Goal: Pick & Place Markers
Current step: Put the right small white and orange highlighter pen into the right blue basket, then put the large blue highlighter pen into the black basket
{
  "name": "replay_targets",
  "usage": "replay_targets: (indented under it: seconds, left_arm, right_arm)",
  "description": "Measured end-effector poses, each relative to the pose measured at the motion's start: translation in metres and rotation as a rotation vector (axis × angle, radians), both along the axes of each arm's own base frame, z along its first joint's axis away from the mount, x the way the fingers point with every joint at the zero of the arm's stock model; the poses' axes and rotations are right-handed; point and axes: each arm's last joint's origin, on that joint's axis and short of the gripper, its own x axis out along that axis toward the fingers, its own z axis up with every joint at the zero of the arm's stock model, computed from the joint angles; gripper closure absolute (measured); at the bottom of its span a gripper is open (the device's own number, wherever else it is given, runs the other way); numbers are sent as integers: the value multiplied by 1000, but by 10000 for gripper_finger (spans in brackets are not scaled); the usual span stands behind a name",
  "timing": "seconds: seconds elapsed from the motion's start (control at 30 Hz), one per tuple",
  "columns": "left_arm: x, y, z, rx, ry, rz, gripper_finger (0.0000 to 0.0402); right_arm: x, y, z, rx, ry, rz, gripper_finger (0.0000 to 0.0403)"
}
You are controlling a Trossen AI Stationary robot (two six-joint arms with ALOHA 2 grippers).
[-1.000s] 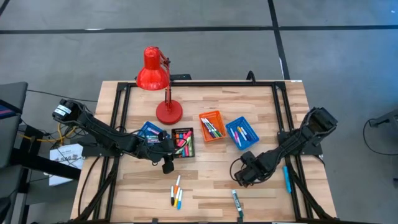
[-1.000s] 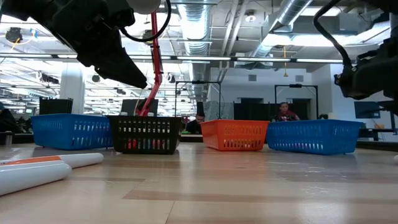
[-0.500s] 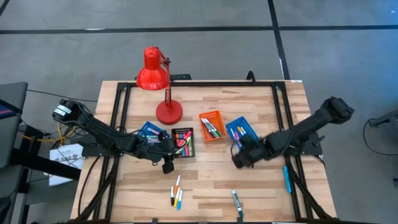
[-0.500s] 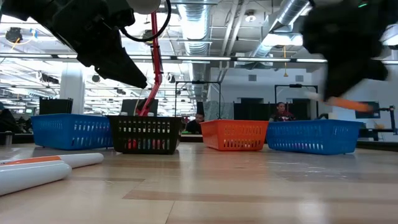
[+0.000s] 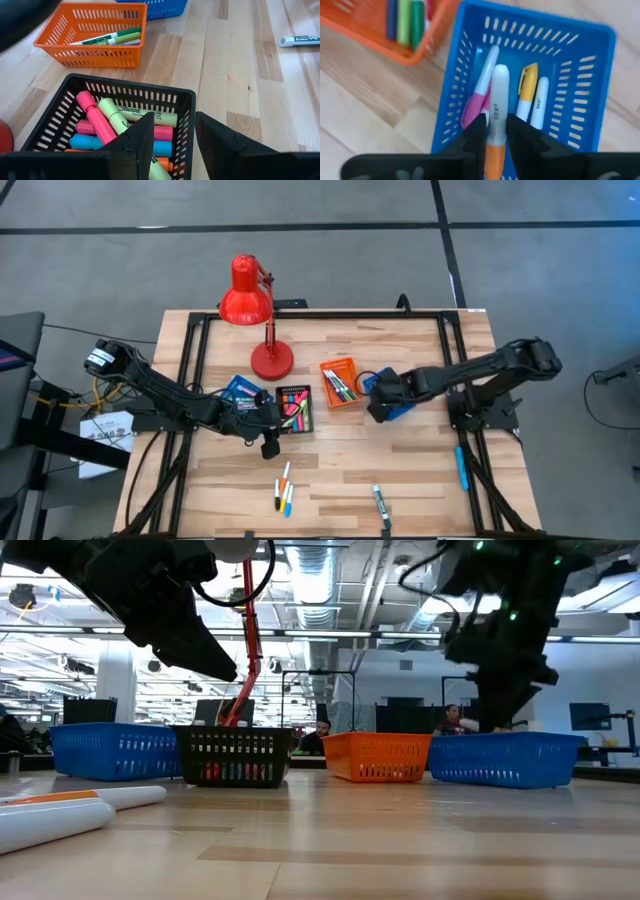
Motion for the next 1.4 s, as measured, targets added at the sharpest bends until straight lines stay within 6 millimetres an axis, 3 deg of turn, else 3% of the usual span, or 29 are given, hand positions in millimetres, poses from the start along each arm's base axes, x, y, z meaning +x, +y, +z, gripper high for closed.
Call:
replay_targets:
  seconds: [0.2, 0.4, 0.57, 0.7, 0.83, 1.03, 1.4]
  left_arm:
    - [0, 0, 0, 2, 1, -1, 263]
    - [0, 0, 0, 15, 8, -8, 263]
    - [-1, 0, -1, 16, 9, -8, 263]
    - [-7, 3, -11, 24, 40, -4, 263]
    - [-14, 6, -23, 19, 68, 10, 263]
    - [-16, 6, -26, -30, 72, 8, 263]
    - [-9, 1, -18, -117, -23, -51, 263]
  right_arm:
    - [4, -6, -6, 134, 55, 58, 298]
    - [7, 0, 18, 295, 82, 35, 265]
    - [-4, 16, 46, 348, 195, -73, 261]
    - [-18, 43, 55, 352, 243, -98, 269]
    - [-34, 76, 48, 343, 281, -116, 274]
    - [-70, 112, 24, 358, 398, -322, 283]
    - [-107, 128, -4, 294, 507, -532, 286]
